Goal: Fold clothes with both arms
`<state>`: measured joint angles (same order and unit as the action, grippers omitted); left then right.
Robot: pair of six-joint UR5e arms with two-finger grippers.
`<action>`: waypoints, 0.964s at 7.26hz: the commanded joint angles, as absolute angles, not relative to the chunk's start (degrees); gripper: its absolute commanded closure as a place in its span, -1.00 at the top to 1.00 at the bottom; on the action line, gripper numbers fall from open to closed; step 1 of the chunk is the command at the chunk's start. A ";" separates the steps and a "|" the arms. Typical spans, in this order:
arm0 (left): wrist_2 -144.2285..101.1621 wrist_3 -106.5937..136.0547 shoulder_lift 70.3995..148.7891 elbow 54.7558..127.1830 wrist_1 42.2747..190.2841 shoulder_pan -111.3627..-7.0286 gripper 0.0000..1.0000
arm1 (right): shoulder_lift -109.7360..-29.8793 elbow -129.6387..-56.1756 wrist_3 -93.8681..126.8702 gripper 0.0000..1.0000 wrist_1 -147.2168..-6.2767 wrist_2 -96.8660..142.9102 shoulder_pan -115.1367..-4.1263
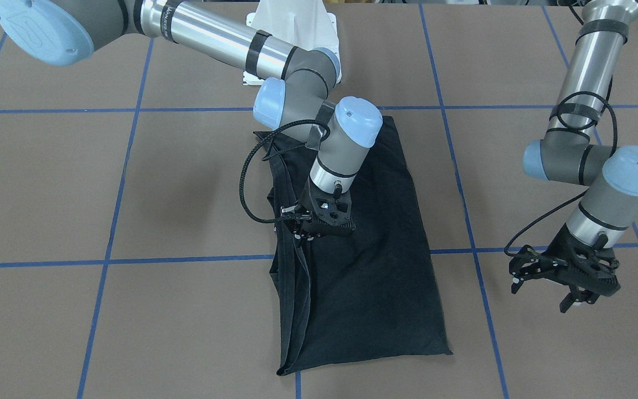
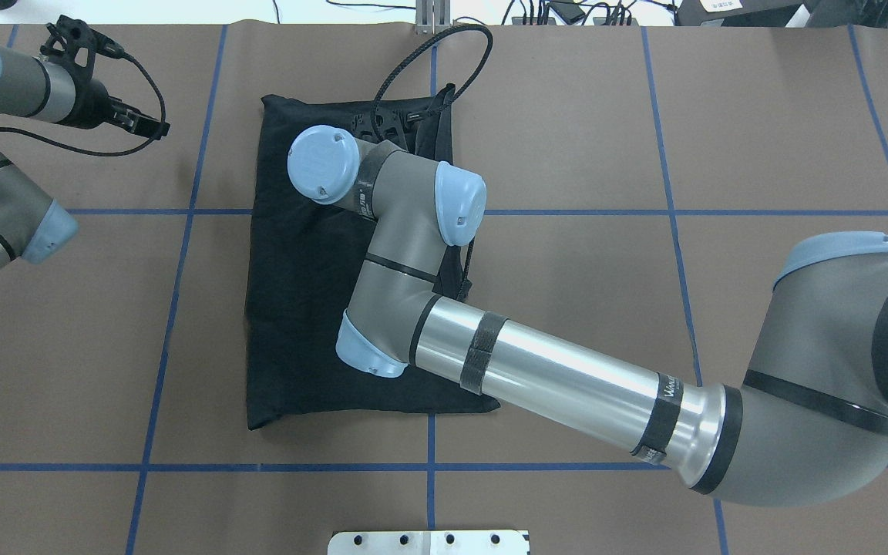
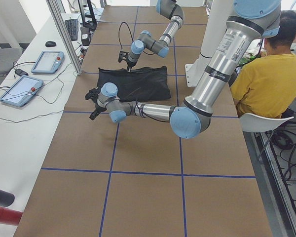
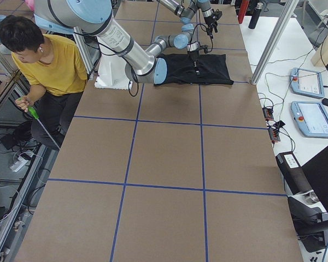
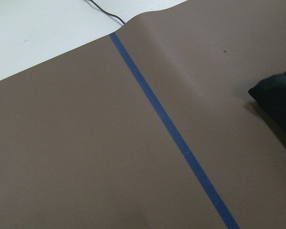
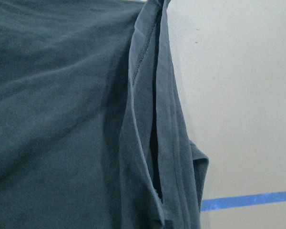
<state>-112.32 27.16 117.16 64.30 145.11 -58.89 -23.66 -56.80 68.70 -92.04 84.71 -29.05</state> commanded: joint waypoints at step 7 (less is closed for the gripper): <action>-112.32 27.16 116.90 64.51 145.11 -58.80 1.00 | -33.49 -67.67 66.52 0.99 -91.93 84.11 -29.27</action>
